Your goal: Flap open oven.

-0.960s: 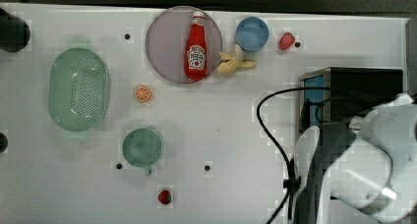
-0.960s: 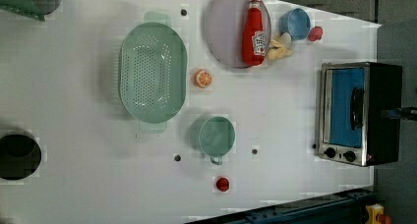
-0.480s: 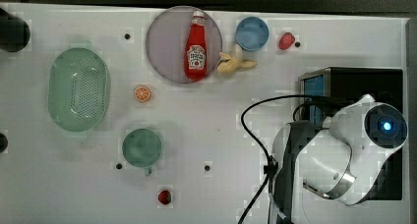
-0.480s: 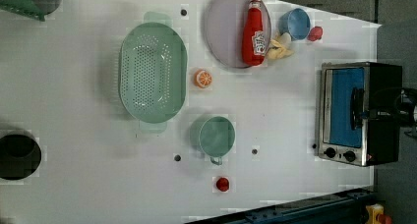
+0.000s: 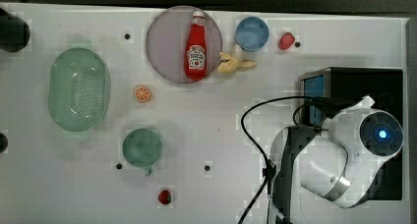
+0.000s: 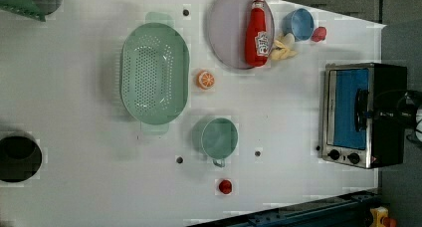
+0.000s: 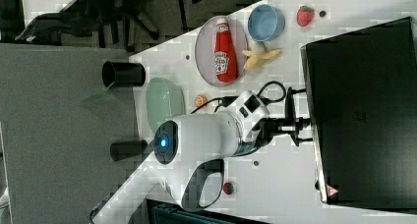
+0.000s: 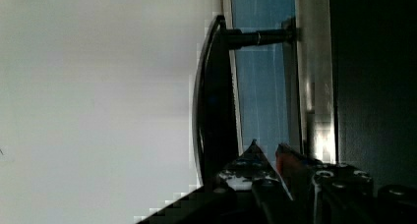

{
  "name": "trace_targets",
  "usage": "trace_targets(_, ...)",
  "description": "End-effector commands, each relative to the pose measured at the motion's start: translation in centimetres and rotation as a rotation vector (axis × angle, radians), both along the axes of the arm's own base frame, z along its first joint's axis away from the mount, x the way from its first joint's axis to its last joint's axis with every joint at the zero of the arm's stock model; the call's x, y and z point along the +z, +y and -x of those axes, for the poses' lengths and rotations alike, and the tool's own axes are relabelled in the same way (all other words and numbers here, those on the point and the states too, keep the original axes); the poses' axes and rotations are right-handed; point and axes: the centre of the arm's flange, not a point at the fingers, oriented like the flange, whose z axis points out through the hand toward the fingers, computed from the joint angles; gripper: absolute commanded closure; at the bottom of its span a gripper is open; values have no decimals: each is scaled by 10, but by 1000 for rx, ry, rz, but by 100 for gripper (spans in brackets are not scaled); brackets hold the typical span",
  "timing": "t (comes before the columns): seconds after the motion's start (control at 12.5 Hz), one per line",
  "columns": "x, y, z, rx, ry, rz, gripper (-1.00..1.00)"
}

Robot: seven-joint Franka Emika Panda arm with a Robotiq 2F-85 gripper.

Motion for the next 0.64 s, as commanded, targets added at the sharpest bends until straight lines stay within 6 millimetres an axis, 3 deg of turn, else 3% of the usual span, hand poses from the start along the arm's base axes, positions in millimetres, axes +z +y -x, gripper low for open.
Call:
trace_targets(0.08, 2, 8, -5, 26, -36, 10, 65)
trace_targets(0.24, -2, 18, -9, 51, -20, 27, 65)
trace_targets(0.64, -11, 67, -25, 55, 37, 171, 65)
